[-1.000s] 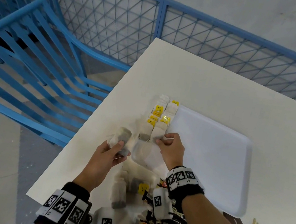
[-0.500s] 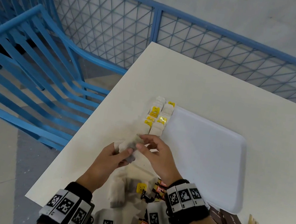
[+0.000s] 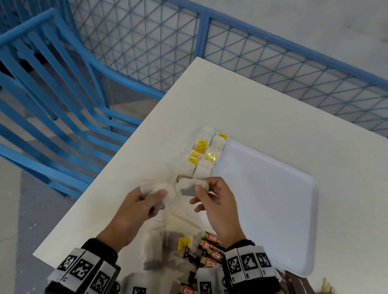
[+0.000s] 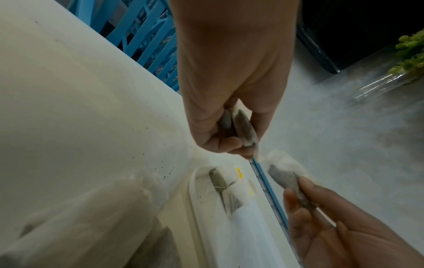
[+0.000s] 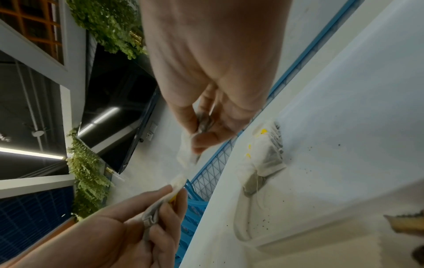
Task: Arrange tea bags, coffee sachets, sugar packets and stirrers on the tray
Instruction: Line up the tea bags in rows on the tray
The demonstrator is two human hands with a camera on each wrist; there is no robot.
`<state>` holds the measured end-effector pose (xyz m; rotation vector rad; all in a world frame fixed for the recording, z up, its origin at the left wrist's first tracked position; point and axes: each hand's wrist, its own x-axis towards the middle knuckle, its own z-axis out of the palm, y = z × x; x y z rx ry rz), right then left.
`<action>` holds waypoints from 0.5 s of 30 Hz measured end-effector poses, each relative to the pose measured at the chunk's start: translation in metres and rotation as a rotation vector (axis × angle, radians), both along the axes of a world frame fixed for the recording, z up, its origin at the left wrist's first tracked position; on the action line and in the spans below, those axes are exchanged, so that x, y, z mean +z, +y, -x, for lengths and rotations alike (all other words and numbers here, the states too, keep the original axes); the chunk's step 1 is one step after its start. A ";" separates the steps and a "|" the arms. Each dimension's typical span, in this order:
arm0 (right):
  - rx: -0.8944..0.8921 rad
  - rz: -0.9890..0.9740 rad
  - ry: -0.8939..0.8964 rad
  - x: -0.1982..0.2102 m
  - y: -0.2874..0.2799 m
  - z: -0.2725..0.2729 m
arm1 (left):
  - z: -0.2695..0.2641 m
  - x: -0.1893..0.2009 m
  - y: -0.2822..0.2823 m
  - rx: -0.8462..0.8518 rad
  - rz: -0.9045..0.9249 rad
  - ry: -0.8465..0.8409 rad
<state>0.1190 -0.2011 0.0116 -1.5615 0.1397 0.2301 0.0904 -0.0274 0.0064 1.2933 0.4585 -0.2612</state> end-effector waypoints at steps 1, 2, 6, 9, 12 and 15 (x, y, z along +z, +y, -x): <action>-0.032 0.007 -0.026 0.001 0.000 0.001 | 0.000 -0.001 0.000 0.015 0.020 0.015; -0.051 0.025 -0.056 0.001 0.000 0.002 | 0.000 -0.002 0.000 0.021 0.046 0.031; 0.049 0.135 -0.210 0.004 0.004 0.011 | -0.002 0.004 -0.007 -0.001 0.132 0.034; 0.217 0.219 -0.358 0.001 0.006 0.019 | -0.004 0.005 -0.008 -0.014 0.124 -0.023; 0.254 0.223 -0.370 -0.001 0.006 0.024 | -0.003 0.004 -0.004 -0.044 0.088 -0.060; 0.176 0.182 -0.175 0.002 0.006 0.023 | -0.001 0.001 0.000 -0.055 0.059 -0.065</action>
